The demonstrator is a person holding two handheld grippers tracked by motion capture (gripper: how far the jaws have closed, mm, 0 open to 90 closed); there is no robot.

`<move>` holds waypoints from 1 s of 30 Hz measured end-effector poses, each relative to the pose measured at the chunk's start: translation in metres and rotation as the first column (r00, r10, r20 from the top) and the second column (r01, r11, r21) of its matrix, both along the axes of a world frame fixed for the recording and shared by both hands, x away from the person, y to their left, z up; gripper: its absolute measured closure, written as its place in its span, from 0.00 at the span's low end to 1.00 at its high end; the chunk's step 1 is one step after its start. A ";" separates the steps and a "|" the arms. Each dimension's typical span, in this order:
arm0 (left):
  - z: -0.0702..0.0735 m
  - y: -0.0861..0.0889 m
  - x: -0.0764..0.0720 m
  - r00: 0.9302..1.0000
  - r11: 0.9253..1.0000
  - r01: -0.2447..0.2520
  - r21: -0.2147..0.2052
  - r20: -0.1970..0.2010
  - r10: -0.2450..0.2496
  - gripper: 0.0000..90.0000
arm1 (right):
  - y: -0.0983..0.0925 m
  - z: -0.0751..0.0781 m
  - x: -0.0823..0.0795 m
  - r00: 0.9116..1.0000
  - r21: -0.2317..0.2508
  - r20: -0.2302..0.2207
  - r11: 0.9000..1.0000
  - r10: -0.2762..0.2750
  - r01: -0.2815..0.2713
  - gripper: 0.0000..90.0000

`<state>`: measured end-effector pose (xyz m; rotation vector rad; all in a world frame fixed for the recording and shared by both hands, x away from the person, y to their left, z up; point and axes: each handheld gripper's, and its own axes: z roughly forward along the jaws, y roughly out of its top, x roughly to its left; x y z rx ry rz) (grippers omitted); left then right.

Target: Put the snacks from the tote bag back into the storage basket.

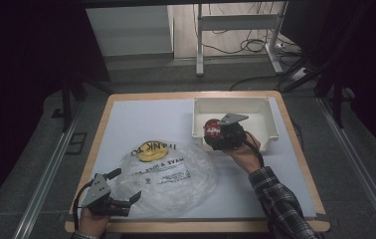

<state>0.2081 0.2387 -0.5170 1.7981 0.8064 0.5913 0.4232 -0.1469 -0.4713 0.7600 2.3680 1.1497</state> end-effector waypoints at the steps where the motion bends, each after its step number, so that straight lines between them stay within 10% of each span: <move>1: 0.000 0.000 0.000 1.000 1.000 0.000 0.000 0.000 0.000 0.00 | 0.000 -0.001 0.002 1.000 -0.002 0.000 1.000 0.000 0.000 0.29; 30: 0.000 0.000 0.000 1.000 1.000 0.000 -0.001 0.001 0.000 0.00 | 0.006 -0.017 0.046 0.999 -0.020 -0.019 0.999 0.033 -0.033 0.29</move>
